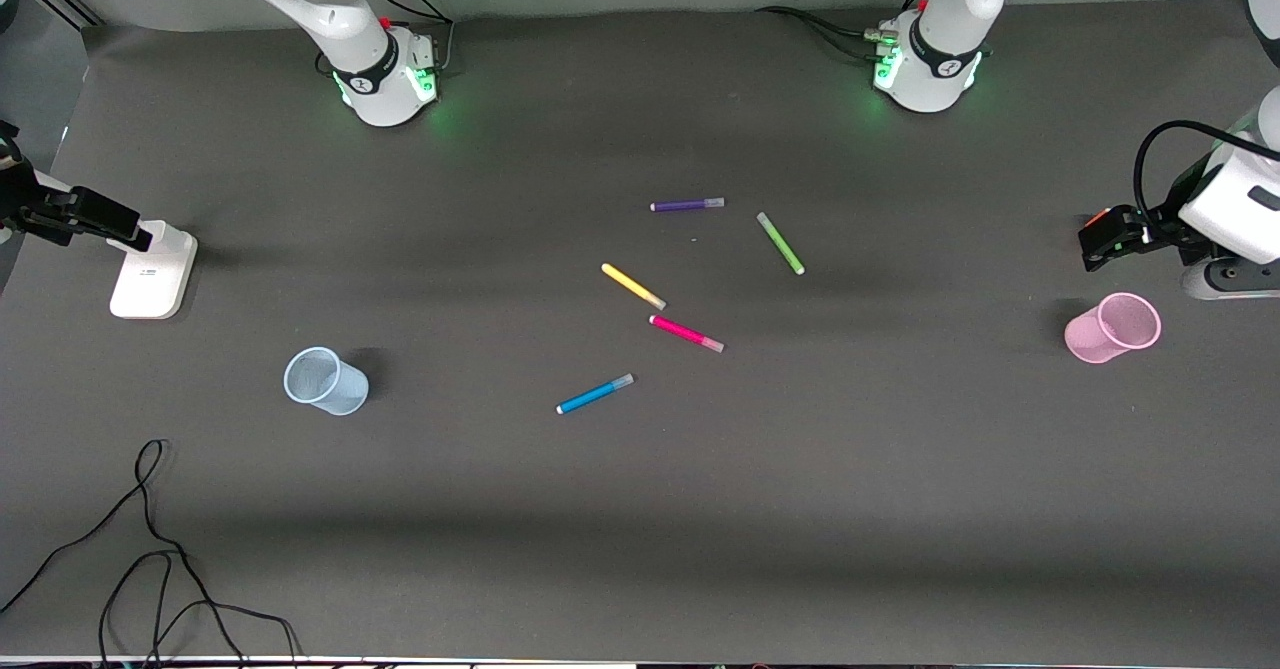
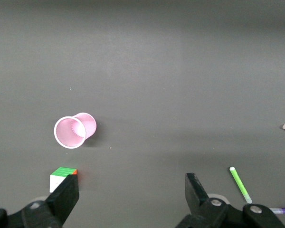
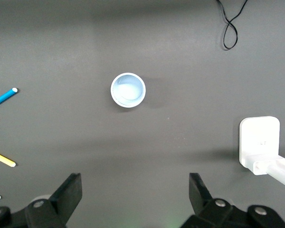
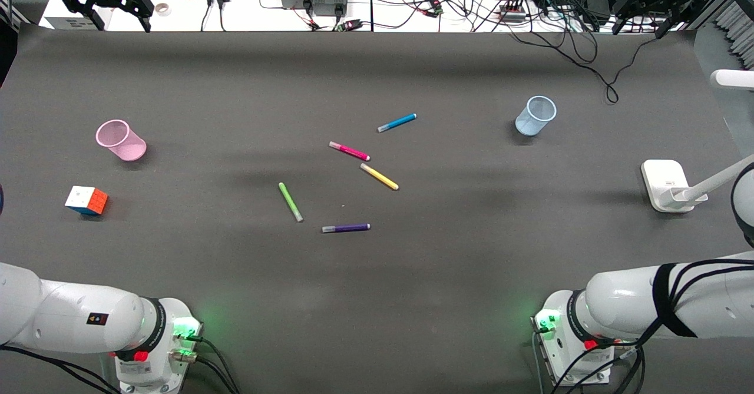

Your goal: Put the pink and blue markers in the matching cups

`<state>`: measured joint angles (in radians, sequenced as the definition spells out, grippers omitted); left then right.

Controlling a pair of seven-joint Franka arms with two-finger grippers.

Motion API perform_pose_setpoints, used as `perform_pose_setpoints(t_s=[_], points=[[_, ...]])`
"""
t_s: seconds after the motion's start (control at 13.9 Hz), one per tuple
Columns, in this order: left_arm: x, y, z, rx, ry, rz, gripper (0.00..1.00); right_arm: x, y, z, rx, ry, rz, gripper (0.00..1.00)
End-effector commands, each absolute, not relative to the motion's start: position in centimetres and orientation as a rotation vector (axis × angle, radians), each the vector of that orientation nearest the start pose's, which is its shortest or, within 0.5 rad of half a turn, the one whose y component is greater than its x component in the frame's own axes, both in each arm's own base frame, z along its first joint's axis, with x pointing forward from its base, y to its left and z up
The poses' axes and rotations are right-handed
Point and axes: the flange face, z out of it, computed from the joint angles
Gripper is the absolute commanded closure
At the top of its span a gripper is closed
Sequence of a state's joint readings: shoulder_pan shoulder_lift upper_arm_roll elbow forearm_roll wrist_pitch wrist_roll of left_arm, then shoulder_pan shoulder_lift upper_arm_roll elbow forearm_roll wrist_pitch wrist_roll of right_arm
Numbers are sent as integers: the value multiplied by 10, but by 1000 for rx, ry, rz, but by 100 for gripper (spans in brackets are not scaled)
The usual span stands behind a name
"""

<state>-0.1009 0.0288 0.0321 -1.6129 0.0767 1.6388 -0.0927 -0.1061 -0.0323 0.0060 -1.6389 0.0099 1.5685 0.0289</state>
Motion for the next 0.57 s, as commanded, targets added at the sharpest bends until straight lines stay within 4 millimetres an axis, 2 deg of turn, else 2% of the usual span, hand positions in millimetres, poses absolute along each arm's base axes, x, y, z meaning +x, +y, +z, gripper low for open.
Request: perform_pose_setpoints(t_s=[0.0,0.36,0.5], points=[[568,-30,599,-3065,-8,1,0,543,-53,611,-3139,219,49,0],[572,-32,592,-3067,-53,25,2,551,-47,603,-3136,200,51,0],[573,-43,586,-3067,-291,36,1,558,-37,598,-3128,188,36,0]])
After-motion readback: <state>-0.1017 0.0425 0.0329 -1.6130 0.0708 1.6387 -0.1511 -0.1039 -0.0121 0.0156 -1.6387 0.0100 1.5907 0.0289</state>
